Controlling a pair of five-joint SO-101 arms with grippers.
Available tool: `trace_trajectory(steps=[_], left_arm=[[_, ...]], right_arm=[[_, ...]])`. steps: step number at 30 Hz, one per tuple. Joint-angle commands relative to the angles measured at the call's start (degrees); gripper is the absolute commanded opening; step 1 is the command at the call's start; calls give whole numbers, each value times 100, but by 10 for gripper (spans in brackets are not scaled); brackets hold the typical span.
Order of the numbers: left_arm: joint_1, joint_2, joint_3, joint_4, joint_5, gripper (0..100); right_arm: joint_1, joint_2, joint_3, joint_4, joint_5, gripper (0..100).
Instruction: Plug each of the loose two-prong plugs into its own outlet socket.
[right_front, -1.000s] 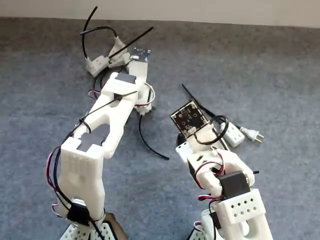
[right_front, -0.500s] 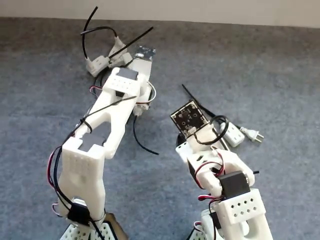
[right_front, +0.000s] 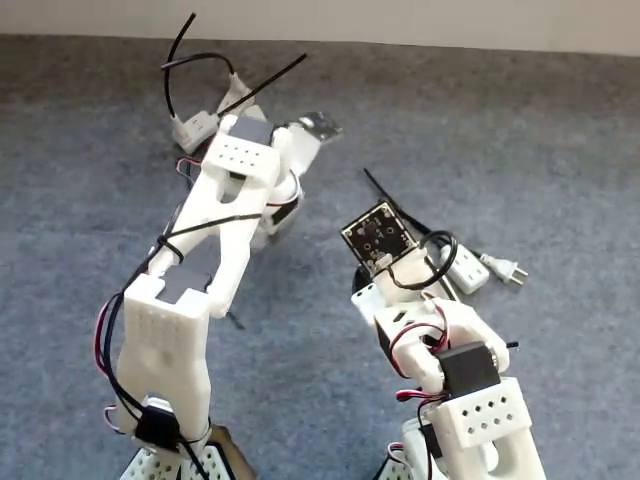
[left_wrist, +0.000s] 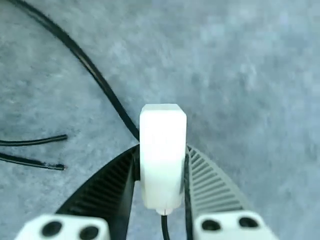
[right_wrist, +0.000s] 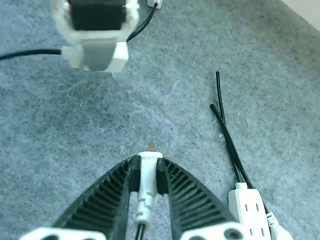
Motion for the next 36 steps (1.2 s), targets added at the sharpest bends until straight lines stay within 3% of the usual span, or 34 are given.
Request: trace_trajectory(steps=[1, 8, 16, 22, 26, 31, 36], left_arm=[[-31, -462, -567, 993, -1002, 6], [189, -1543, -224, 1152, -1029, 6], [637, -3653, 1604, 1002, -545, 6], [470, -4382, 3749, -870, -563, 6], [453, -4629, 5130, -2435, -1169, 6], [356, -4637, 5859, -3754, -1345, 6], [365, -4637, 6519, -4686, -2549, 6]], right_arm=[[48, 4, -13, -110, -70, 8], [48, 4, -13, -110, -70, 8], [48, 4, -13, -110, -70, 8], [48, 4, -13, -110, -70, 8], [48, 4, -13, -110, -70, 8], [48, 4, -13, -110, -70, 8], [48, 13, -4, -110, -70, 8]])
